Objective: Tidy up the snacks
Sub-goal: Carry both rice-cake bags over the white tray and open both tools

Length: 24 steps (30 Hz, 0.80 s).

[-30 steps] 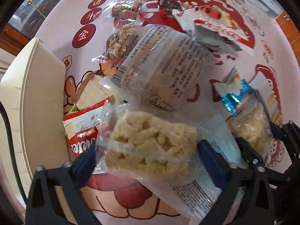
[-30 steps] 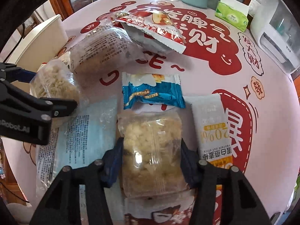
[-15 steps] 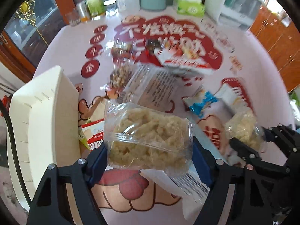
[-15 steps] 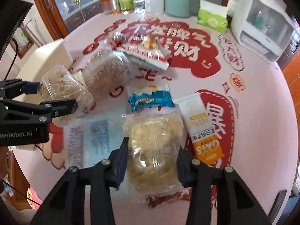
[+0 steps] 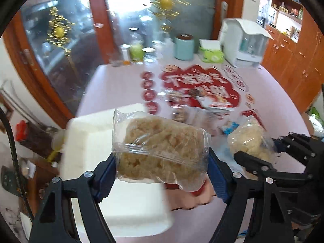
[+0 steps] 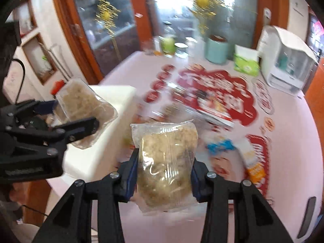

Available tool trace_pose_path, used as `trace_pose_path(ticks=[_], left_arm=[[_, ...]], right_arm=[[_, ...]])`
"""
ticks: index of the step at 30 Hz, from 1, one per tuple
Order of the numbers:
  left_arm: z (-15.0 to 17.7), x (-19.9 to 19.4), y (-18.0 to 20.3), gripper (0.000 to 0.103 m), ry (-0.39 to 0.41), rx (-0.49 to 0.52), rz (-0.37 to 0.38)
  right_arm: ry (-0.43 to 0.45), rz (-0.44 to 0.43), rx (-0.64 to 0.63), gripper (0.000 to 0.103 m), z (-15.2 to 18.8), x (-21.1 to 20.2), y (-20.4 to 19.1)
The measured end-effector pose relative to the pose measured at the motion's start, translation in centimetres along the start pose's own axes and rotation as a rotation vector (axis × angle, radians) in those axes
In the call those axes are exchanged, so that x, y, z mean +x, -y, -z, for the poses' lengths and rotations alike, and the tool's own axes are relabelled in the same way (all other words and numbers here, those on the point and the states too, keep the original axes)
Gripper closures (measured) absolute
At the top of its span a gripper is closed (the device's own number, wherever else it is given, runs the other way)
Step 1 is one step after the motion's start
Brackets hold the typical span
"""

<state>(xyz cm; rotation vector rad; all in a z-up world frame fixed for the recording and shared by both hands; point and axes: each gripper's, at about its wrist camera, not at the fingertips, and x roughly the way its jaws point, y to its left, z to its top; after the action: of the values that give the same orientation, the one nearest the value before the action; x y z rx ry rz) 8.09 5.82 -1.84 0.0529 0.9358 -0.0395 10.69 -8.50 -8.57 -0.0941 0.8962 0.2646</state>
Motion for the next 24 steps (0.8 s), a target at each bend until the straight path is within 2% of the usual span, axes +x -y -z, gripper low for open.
trace_pose_path(ticks=[6,12,17,21,24], left_arm=[[2.3,-1.2,-8.8,0.024,-0.007,-0.057,-0.062],[3.9,-0.4,-13.6,0.024,-0.036,-0.075,-0.053],[4.5,0.5,-15.4,0.023,-0.053,-0.057,-0.035],[4.5,1.4,-15.8,0.014,-0.081,-0.082,-0.011],[4.4,2.1,-16.1,0.011,-0.095,-0.092,0.016]], right_arm=[[0.028,-0.051,-0.061,0.059,-1.7,0.5,-8.5],[0.023,-0.059,-0.109,0.059,-2.1,2.2,-14.7],[0.009,-0.043,-0.098,0.058,-2.2,3.4,-16.8],[-0.020,-0.032,-0.055,0.057,-2.1,4.2,-16.9],[-0.034,-0.023,-0.026,0.051,-1.7,4.4,-16.8]])
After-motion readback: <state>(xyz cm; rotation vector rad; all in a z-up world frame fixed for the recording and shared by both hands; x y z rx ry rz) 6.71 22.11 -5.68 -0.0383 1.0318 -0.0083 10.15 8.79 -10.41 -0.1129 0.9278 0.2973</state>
